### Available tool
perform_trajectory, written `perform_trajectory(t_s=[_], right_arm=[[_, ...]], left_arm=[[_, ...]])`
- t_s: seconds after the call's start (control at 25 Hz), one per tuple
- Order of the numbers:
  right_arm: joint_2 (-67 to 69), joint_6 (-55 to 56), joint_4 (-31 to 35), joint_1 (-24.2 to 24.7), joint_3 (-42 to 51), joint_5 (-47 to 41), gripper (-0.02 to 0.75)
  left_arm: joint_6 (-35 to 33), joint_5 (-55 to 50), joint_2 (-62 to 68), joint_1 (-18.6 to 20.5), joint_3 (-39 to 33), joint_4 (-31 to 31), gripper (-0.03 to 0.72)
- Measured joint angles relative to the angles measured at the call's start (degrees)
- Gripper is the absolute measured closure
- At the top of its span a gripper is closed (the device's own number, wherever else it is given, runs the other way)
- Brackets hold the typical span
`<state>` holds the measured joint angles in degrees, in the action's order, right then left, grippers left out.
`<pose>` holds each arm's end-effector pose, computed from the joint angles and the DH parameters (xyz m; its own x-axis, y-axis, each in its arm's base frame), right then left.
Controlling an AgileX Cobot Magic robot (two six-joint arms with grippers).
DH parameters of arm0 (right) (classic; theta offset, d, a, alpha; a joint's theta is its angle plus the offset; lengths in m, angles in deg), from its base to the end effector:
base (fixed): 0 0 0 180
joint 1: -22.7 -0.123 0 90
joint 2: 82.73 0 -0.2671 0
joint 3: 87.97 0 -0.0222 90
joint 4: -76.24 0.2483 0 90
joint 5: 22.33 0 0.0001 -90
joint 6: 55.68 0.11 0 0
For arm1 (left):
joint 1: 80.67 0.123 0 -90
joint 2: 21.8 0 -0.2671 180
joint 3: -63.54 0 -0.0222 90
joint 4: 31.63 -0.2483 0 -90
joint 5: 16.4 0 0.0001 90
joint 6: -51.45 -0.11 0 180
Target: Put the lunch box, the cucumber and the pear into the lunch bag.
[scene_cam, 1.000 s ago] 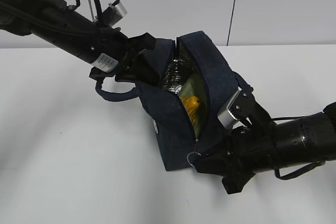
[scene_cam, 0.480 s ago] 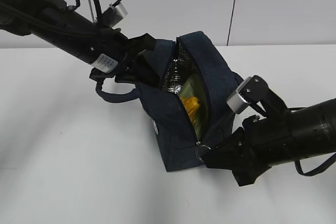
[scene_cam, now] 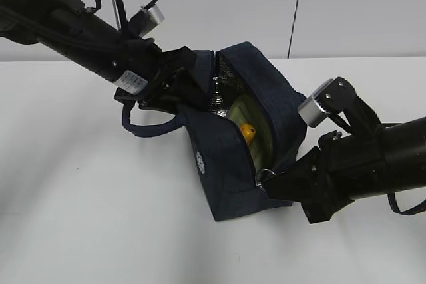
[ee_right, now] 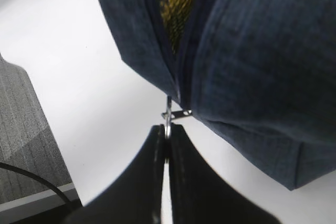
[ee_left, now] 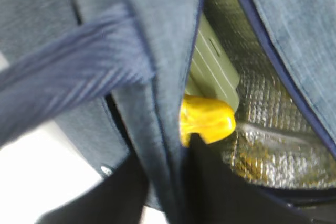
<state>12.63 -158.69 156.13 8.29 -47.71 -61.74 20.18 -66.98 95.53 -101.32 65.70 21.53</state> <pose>0.2396 0.1326 0.1577 -0.4609 -0.4718 -0.7517 -0.8385 0.5089 0.1947 0.3487 -0.2041 0.1990 -0.8975 0.2066 -0.3897 0.4198 0.6714 -0.6108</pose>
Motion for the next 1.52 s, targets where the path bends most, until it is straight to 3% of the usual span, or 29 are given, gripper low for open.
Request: perform_trajectory(t_s=[0.12, 0.2, 0.28, 0.64, 0.96, 1.16, 1.32, 1.52], right_arm=[[0.0, -0.01, -0.03, 0.0, 0.0, 0.0, 0.754], [0.0, 0.24, -0.03, 0.0, 0.0, 0.0, 0.754], [0.0, 0.82, -0.13, 0.0, -0.31, 0.0, 0.754], [-0.27, 10.35, -8.48, 0.0, -8.98, -2.39, 0.754], [-1.86, 17.2, -15.1, 0.0, -18.92, -4.83, 0.754], [-1.86, 17.46, -14.99, 0.0, -22.44, -1.85, 0.754], [-0.77, 17.56, -9.76, 0.0, -22.83, 3.14, 0.754], [2.17, 17.67, -5.3, 0.0, -22.87, 4.23, 0.754]], left_arm=[[-2.18, -1.69, -0.74, 0.0, 0.0, -0.11, 0.167], [-4.05, -2.98, -1.54, 0.0, 0.0, 0.32, 0.076], [-5.78, -4.09, -2.32, 0.0, 0.0, 0.94, 0.05], [-11.21, -5.0, -6.98, 0.0, 0.0, 1.1, 0.044], [-12.08, -6.42, -8.25, 0.0, 0.0, 1.12, 0.063], [-12.18, -6.65, -8.43, 0.0, 0.0, 1.12, 0.071], [-10.77, -7.04, -8.54, 0.0, 0.0, 1.3, 0.076], [-0.12, -6.36, -8.54, 0.0, 0.0, 1.34, 0.081]])
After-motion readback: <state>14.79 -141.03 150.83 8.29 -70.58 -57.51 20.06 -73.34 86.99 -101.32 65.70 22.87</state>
